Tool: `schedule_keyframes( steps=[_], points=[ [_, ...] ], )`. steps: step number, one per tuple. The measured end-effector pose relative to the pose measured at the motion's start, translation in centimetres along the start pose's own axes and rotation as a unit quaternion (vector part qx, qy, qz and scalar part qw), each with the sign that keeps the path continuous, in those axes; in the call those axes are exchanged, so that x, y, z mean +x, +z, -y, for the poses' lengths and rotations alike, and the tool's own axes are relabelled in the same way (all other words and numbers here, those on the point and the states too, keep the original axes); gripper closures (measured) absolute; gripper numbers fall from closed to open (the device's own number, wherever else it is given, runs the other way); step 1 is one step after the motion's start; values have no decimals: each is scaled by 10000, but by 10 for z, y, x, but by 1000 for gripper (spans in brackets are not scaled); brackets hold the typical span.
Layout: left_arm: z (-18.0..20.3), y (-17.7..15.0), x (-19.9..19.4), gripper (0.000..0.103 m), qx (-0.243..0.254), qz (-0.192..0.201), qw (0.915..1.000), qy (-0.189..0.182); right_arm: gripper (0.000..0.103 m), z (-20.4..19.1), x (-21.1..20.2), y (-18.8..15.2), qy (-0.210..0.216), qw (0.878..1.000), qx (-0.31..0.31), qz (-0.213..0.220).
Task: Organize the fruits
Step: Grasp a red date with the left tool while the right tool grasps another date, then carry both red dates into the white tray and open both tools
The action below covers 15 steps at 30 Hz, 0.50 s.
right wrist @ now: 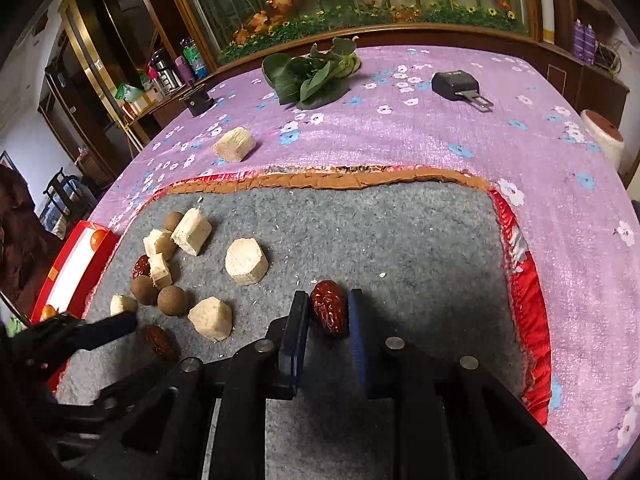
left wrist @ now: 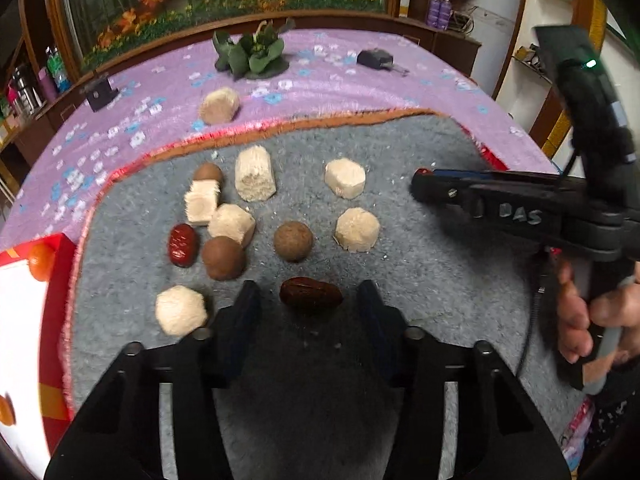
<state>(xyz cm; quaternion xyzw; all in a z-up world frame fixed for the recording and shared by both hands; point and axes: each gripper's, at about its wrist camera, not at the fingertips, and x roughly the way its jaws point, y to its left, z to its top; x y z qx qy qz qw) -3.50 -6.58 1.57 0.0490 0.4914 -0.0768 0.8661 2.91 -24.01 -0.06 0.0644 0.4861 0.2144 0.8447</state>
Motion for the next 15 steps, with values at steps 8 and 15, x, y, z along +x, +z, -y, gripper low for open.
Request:
schedule_keyframes(
  steps=[8,15],
  points=[
    [0,-3,1,73,62,143,9998,-76,82,-3,0,0,-64,10000,-69,-3],
    [-3,-8,-19,73,44,461,9989,38,82,-13,-13,-2,49,9991,-243,338]
  ],
)
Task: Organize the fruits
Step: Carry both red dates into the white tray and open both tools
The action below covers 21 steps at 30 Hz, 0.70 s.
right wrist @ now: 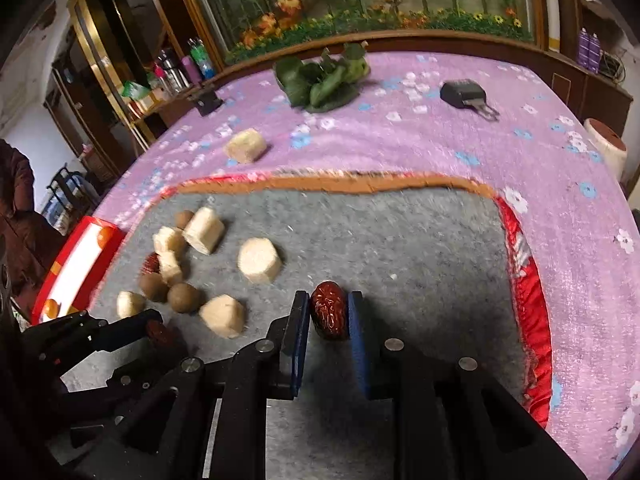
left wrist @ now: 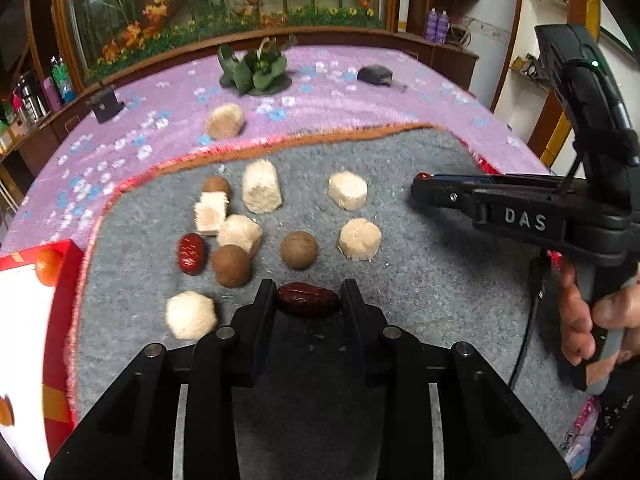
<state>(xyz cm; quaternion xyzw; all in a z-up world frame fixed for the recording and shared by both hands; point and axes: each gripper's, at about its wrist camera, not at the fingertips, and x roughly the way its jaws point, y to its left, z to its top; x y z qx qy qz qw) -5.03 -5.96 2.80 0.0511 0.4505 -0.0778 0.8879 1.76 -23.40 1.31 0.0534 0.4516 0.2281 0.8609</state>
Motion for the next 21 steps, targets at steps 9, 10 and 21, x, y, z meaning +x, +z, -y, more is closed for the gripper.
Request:
schedule_keyframes(
  steps=[9,10,21],
  points=[
    [-30,-9,-54,73,-244,616,9949,764,83,-11,-16,2,-25,9979,-196,620],
    [-36,-10,-63,72,-267,726,9923,971,83,-10,-15,2,-33,9978,-182,640],
    [-101,-24,-114,72,-794,1276,9691,1954,83,-9,-11,0,-145,9967,-191,778]
  ],
)
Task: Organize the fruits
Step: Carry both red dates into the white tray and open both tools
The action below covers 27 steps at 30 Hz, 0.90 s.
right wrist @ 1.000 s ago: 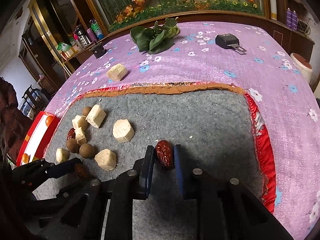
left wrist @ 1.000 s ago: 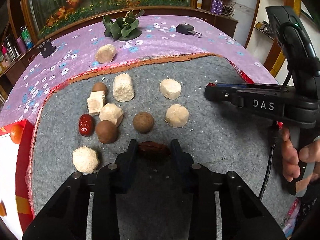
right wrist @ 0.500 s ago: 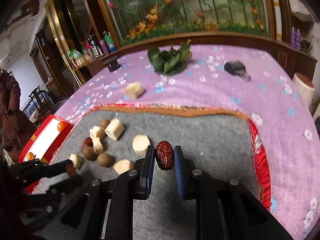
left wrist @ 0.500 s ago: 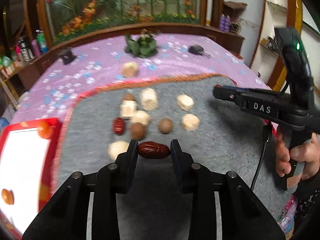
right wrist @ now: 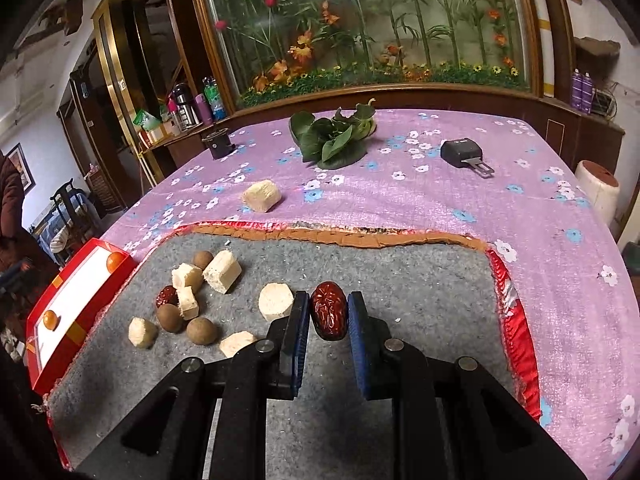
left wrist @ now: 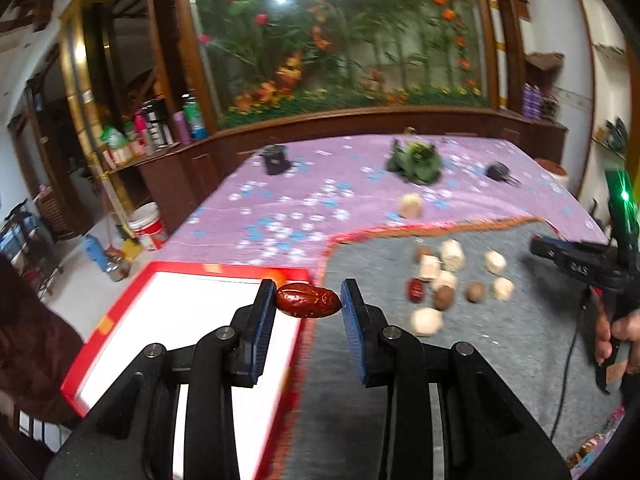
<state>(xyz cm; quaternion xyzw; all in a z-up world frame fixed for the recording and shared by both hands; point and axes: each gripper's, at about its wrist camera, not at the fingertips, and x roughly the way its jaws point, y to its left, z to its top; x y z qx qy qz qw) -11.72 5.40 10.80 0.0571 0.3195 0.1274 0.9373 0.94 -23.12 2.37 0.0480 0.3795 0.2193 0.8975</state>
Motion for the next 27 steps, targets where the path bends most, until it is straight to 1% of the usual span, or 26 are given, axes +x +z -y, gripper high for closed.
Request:
schedule_keyframes(
  steps=[3,8,17,21,23,27],
  points=[
    [-19,-1,-1,72,-173,66,9997,186,83,3,0,-1,19,10000,84,27],
    [-38,-7,-7,72,-336,135,9987,356,83,10,-1,-1,1,9997,246,34],
    [-64,-14,-8,72,-549,163,9970,530,83,7,-3,-2,-47,9990,433,36],
    [-75,-18,-9,72,-637,172,9959,613,83,-16,-13,2,228,9988,396,159],
    [-80,-19,-8,72,-677,165,9955,642,83,-34,-16,4,472,9981,343,174],
    [-90,-24,-5,72,-749,127,9947,688,83,-85,-17,8,1006,9947,80,205]
  ],
)
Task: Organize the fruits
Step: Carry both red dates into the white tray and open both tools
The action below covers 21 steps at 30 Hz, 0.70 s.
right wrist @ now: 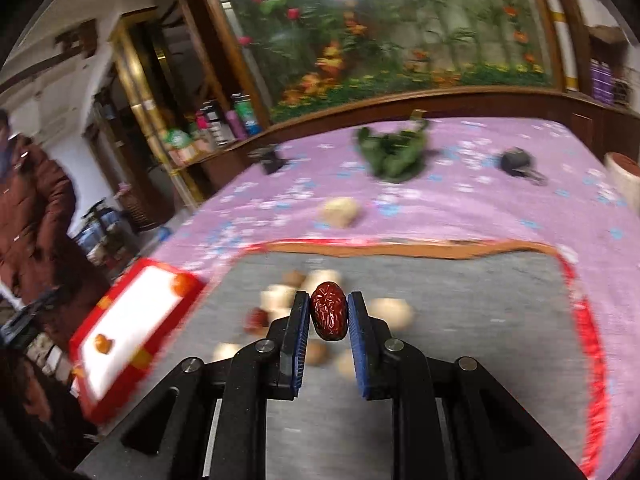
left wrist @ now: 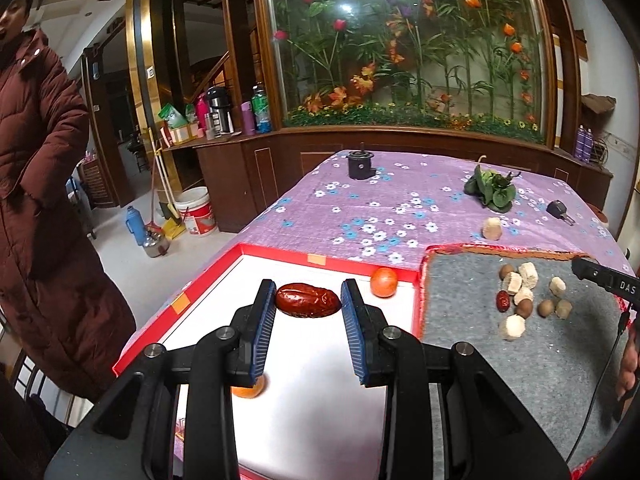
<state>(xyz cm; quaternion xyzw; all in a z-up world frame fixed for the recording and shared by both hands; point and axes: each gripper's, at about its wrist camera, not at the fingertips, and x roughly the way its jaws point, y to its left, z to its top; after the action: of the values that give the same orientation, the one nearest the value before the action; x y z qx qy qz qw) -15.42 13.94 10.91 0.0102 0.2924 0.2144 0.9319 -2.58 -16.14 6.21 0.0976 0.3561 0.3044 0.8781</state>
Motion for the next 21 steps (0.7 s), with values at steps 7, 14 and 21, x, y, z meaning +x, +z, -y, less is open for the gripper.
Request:
schedule_keyframes(
  steps=[7,14,21],
  points=[
    [-15,-7,8,72,-85,-91,9999,100,84,-88,21,0,888,9951,-380,-201],
    [-30,-15,21,72,-179,-229,9994,183,84,-160,49,-15,1383,9854,-824,-560],
    [-46,-26,36,72,-201,-450,9981,372,84,-197,81,-34,1407,9792,-1179,-868]
  ],
)
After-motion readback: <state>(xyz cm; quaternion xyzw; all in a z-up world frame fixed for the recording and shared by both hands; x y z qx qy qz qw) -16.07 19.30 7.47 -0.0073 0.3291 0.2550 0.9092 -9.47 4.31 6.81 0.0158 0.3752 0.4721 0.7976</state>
